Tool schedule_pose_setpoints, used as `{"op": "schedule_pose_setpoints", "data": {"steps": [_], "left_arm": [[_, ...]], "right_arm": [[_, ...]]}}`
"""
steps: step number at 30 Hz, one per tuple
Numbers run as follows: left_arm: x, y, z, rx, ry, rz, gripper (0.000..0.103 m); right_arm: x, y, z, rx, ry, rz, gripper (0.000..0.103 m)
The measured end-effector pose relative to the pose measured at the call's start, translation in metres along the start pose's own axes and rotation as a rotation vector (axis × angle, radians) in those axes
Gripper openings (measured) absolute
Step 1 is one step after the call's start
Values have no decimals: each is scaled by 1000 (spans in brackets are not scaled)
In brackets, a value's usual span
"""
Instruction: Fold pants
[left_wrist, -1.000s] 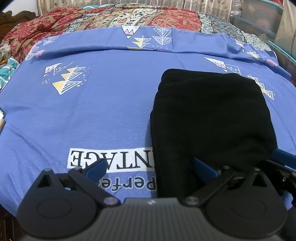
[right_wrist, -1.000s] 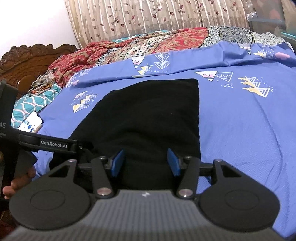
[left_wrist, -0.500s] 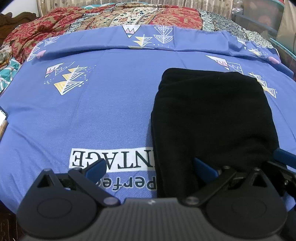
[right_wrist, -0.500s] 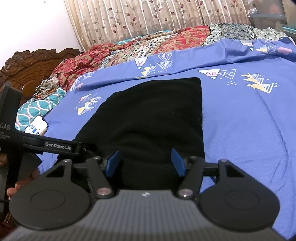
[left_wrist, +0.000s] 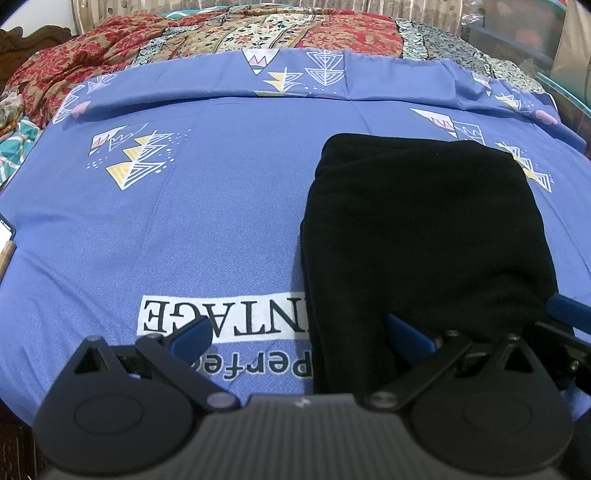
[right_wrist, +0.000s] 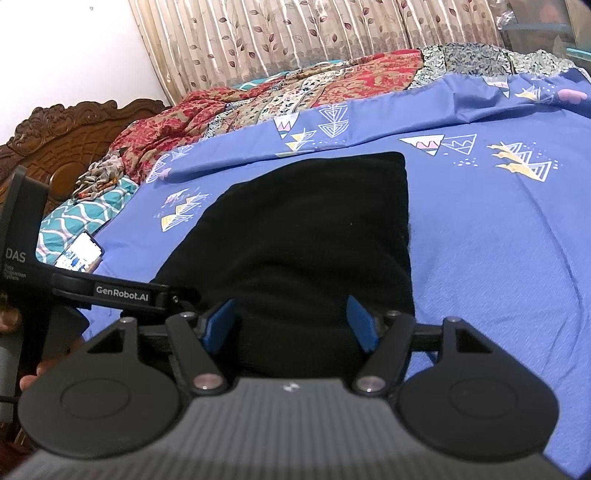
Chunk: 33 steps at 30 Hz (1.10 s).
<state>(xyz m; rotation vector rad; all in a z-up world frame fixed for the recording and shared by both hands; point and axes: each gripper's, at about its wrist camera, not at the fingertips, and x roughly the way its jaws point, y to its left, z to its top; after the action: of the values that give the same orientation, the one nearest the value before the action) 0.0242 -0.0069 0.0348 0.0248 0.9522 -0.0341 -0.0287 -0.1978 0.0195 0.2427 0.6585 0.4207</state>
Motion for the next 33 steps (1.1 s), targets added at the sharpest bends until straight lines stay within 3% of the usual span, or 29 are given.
{"op": "schedule_pose_setpoints", "data": {"steps": [2,6,18,23,27,33], "left_arm": [[1,0,-1,-1,-2,-5,103],[5,6,-2,-44,23,-34,103],[7,14,-3,-60,25,-81,103],[-3,33,2,-82,21,-156,103],[-11,58,6,-142,-21,-231,103],[29,70,21,-258,105,-374,103]], "right_arm": [[1,-1,0,10,2,8,75],[1,-5,0,14,20,41,91],[-3,-5,-1,15,28,31,95],[-15,-8,3,-6,5,19,95],[-28,-42,11,112,-30,4,95],[-13,-92,24,387,-13,67,95]]}}
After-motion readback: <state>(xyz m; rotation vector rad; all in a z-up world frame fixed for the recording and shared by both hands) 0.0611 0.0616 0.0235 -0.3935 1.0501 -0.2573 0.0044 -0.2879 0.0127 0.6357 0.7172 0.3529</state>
